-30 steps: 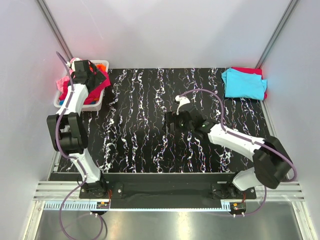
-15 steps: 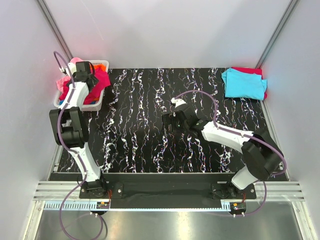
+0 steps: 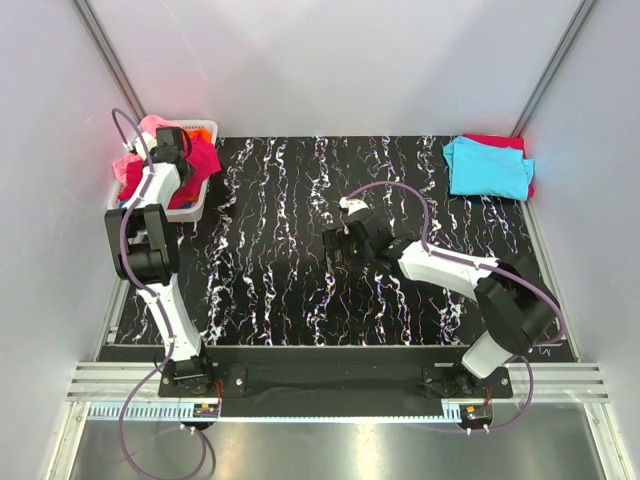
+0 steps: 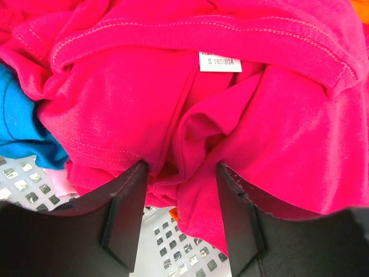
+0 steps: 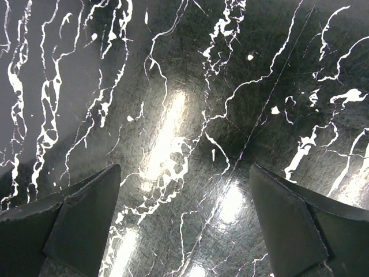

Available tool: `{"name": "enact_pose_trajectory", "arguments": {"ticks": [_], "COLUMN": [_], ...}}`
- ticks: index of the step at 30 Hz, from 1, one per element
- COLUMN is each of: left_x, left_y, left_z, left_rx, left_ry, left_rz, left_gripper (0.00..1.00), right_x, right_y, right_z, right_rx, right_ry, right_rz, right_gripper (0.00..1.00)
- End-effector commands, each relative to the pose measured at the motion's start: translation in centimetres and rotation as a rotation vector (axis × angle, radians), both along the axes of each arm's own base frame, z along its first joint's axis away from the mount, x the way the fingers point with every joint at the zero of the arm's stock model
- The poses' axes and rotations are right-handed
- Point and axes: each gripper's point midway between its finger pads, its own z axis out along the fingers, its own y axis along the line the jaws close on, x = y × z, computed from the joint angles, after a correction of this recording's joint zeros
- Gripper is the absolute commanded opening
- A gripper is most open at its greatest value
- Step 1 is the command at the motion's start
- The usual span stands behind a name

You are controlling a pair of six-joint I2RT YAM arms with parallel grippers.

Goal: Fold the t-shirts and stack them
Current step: Grab the tshirt from the pile

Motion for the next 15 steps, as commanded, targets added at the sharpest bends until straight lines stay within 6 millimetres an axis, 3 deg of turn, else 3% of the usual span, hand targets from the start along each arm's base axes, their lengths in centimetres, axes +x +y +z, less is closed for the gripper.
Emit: {"name": "enact_pose_trajectory", "arguments": {"ticks": [1,15], "left_x": [1.1,0.0], "left_y": [0.6,-0.2], "left_z": [4.3,6.9], "left_rx": [0.021,0.031], "left_ry": [-0.129,-0.222], "left_rz": [0.018,-0.027], "left_gripper": [0.54,0.51], "right_x": [1.0,1.1], "right_y": [1.7,2.0], "right_z": [1.8,0.9], "right_rx": [0.047,0.046], "right_ry": [-0.036,-0.002], "right_rz": [0.023,0.011], "right_gripper": [1.0,1.0]}}
